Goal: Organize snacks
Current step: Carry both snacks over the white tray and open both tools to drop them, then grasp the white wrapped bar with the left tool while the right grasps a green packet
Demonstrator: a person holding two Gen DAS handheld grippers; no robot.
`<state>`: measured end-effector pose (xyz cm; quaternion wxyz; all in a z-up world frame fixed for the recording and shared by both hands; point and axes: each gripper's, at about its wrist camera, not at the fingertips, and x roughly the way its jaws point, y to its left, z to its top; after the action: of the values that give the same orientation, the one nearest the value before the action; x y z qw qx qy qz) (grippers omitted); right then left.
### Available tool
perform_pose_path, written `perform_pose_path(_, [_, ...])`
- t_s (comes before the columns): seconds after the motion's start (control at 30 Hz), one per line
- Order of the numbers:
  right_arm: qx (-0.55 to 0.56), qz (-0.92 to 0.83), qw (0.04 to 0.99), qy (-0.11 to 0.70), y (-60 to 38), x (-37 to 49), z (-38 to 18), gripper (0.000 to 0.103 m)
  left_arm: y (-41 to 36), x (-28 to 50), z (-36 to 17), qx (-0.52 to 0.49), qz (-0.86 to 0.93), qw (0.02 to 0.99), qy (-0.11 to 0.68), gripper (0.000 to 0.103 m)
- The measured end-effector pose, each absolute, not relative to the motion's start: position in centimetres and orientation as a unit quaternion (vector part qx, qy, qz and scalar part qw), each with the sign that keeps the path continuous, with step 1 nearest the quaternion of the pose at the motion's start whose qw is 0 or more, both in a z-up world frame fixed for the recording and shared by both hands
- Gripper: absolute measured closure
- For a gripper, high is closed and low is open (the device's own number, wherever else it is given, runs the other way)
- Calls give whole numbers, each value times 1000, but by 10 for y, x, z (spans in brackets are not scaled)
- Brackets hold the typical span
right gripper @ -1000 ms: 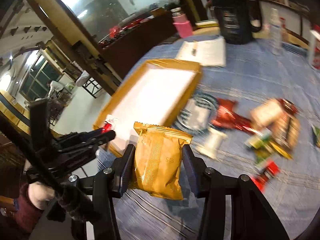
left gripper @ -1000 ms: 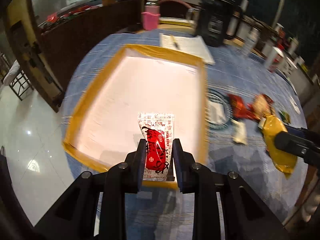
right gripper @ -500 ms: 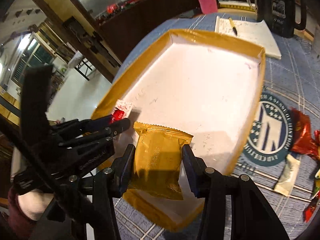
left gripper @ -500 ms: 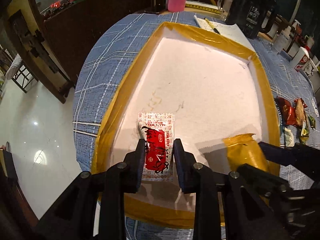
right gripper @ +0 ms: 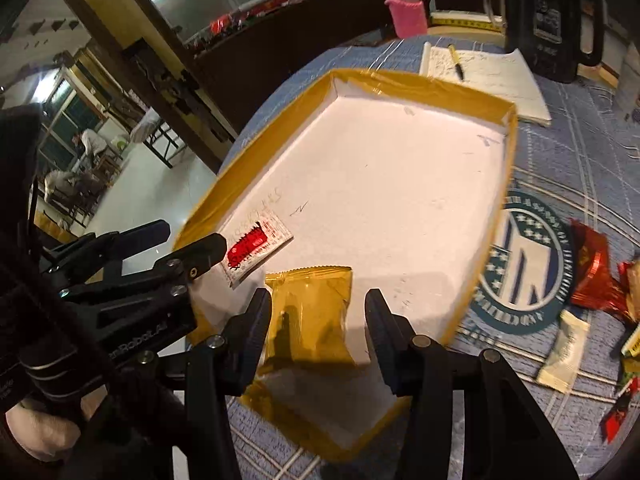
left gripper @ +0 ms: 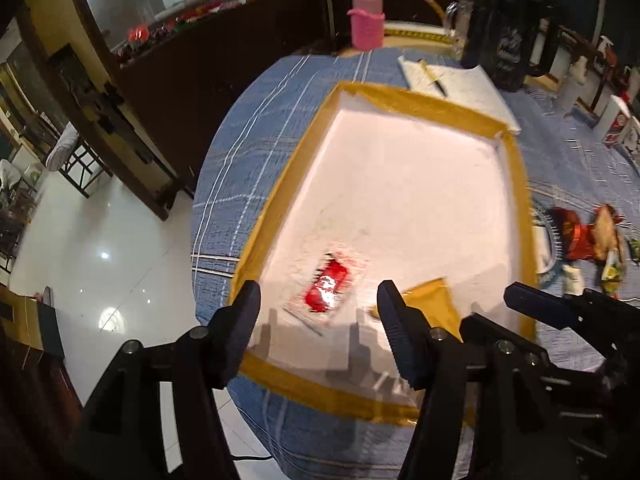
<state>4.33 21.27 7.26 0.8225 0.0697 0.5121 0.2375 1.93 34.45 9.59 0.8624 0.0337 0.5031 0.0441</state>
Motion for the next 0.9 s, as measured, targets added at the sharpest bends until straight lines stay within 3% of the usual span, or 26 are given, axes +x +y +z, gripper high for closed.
perform_pose_path(0.63, [128, 172, 849, 483, 56, -15, 95, 54, 194, -29, 134, 123, 39, 872, 472, 41])
perform_pose_path(0.9, [154, 120, 854, 483, -23, -36, 86, 54, 169, -30, 123, 74, 16, 865, 496, 41])
